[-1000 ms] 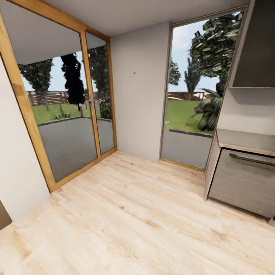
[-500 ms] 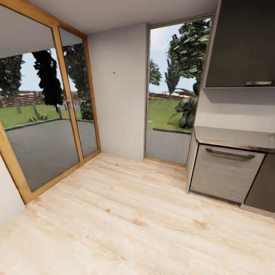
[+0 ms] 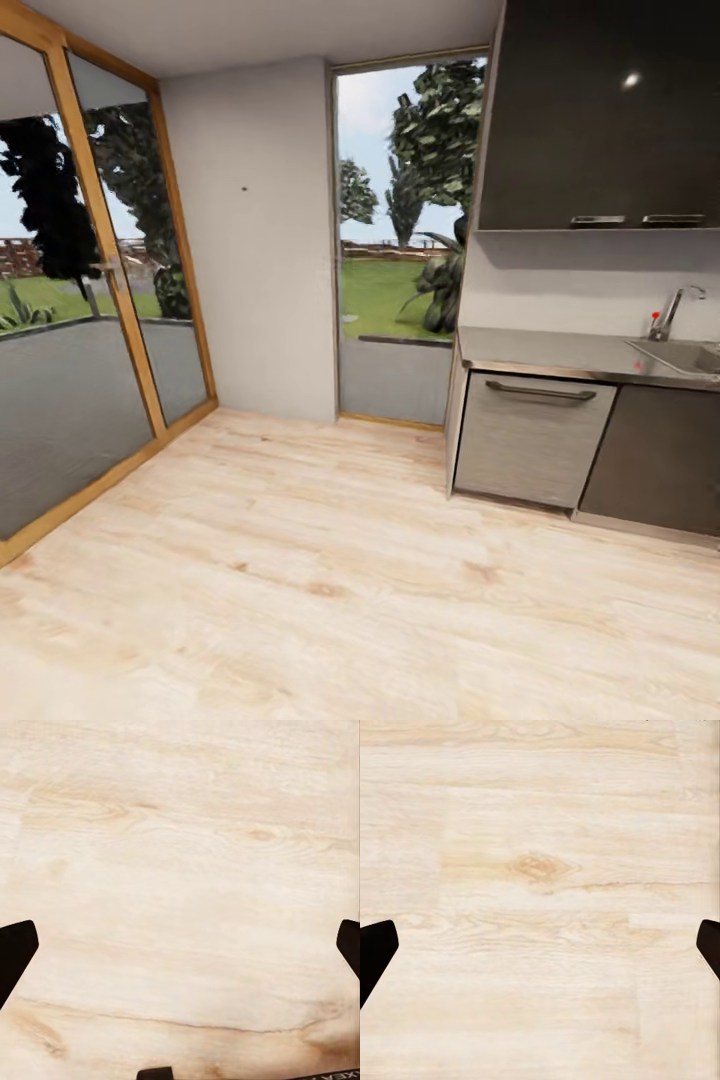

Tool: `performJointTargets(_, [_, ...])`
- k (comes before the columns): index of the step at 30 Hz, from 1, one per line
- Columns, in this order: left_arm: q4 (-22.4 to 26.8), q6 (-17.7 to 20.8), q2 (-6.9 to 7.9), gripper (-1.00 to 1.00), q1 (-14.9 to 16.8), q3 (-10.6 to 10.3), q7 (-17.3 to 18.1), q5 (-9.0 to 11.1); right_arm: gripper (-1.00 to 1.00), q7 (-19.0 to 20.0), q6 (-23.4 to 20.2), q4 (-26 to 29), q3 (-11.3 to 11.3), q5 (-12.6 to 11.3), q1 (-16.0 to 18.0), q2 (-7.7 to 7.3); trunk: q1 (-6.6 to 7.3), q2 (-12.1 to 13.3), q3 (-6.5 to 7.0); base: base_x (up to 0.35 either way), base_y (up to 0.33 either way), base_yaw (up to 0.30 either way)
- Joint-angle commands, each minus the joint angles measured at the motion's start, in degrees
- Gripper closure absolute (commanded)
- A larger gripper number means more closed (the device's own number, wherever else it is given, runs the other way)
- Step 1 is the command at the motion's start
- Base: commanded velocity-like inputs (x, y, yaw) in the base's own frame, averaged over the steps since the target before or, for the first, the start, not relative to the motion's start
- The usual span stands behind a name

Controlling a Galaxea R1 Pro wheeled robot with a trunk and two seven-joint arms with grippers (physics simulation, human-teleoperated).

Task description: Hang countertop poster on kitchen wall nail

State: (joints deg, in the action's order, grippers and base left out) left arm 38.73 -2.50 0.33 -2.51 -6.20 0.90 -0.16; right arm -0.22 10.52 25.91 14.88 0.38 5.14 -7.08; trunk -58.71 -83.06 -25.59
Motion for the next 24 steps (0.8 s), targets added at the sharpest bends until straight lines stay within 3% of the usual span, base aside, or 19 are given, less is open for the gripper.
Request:
performJointTargets(1, [0.08, -0.08, 0.03, -1.0, -0.02, -0.09, 0.06, -0.02, -1.0, -0.01, 0.2, -0.07, 0.08, 0.04, 0.04, 0.0, -0.02, -0.02, -0.05, 0.202, -0.159, -0.112])
performJointTargets(14, [0.03, -0.07, 0.02, -1.0, -0.04, -0.06, 0.04, -0.08, -1.0, 0.11, 0.11, -0.07, -0.14, 0.06, 0.04, -0.04, -0.02, -0.02, -0.05, 0.163, -0.128, -0.022])
performJointTargets(24, [0.03, -0.14, 0.02, -1.0, -0.03, -0.04, 0.02, -0.08, -1.0, 0.13, 0.11, -0.07, -0.03, 0.06, 0.04, -0.04, -0.02, -0.02, -0.05, 0.01, -0.008, -0.246])
